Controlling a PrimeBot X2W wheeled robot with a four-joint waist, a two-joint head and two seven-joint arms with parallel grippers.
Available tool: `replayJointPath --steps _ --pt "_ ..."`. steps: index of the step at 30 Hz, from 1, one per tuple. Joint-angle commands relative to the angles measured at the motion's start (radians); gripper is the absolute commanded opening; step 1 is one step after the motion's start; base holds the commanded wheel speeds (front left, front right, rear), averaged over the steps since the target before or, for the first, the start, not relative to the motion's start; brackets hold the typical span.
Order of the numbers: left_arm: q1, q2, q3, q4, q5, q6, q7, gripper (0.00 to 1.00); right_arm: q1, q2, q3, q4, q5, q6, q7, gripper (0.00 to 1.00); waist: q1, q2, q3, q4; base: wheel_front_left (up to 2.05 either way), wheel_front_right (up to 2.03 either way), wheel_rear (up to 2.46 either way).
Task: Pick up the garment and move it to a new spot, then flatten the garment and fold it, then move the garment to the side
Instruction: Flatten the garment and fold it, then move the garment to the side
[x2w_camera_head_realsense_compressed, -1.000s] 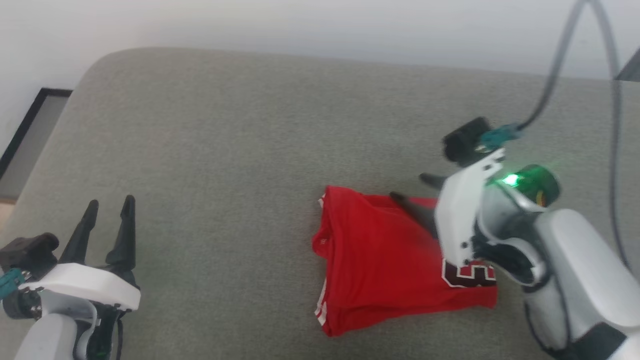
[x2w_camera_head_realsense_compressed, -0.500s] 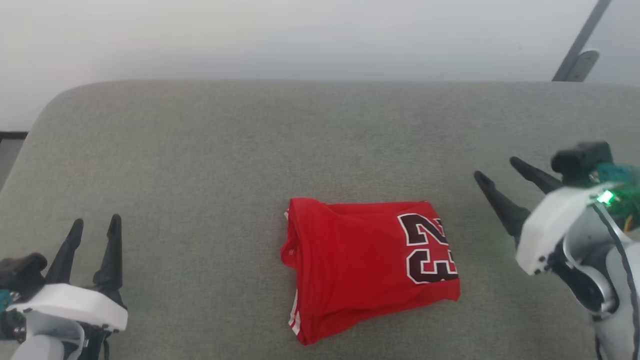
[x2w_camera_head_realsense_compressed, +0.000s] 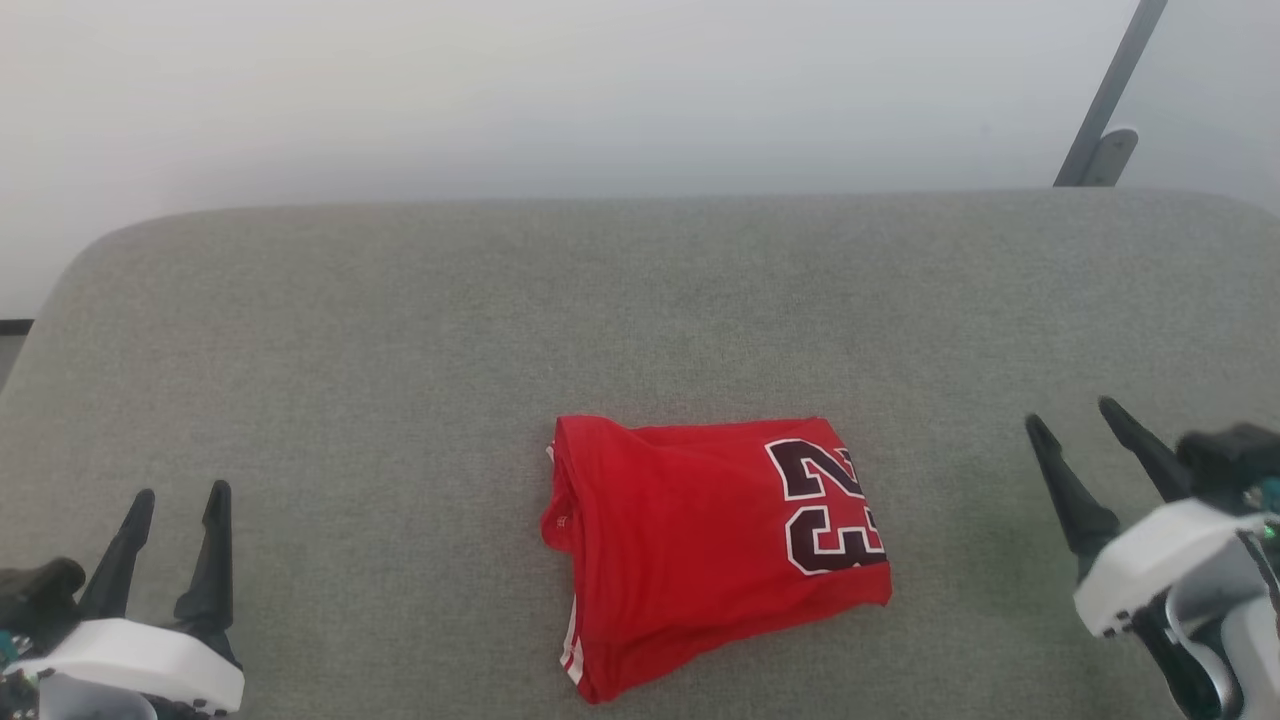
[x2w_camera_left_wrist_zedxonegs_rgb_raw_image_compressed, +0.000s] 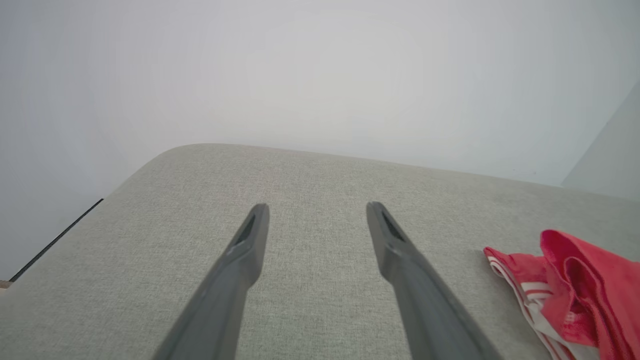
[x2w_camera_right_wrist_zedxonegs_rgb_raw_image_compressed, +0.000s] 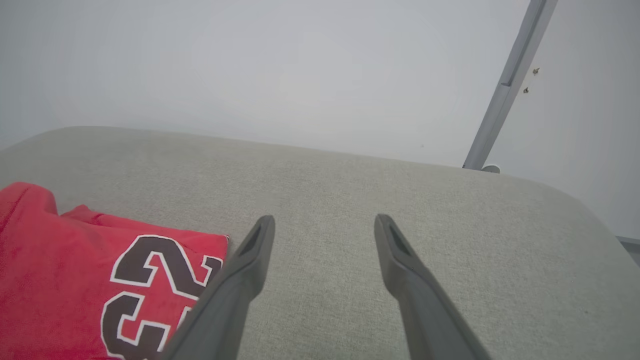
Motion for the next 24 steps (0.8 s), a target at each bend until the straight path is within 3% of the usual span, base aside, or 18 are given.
replayJointPath --steps 1,9,24 --pt "0.014 -0.002 0.007 -0.004 0.004 -0.002 -0.004 1.0 0.013 0.005 -0.01 0.013 0.004 0.0 -0.018 1.0 0.0 0.0 -0.006 0.0 0.0 0.0 0.0" --pt "0.045 -0.009 0.02 -0.014 0.012 -0.002 -0.004 1.0 0.068 0.026 -0.04 0.076 0.013 0.0 -0.088 1.0 0.0 0.0 -0.026 0.007 0.0 0.0 0.0" --pt "0.049 -0.004 0.016 -0.018 0.016 -0.002 -0.004 1.0 0.076 0.03 -0.024 0.1 0.035 0.0 -0.093 1.0 0.0 0.0 -0.032 0.008 0.0 0.0 0.0"
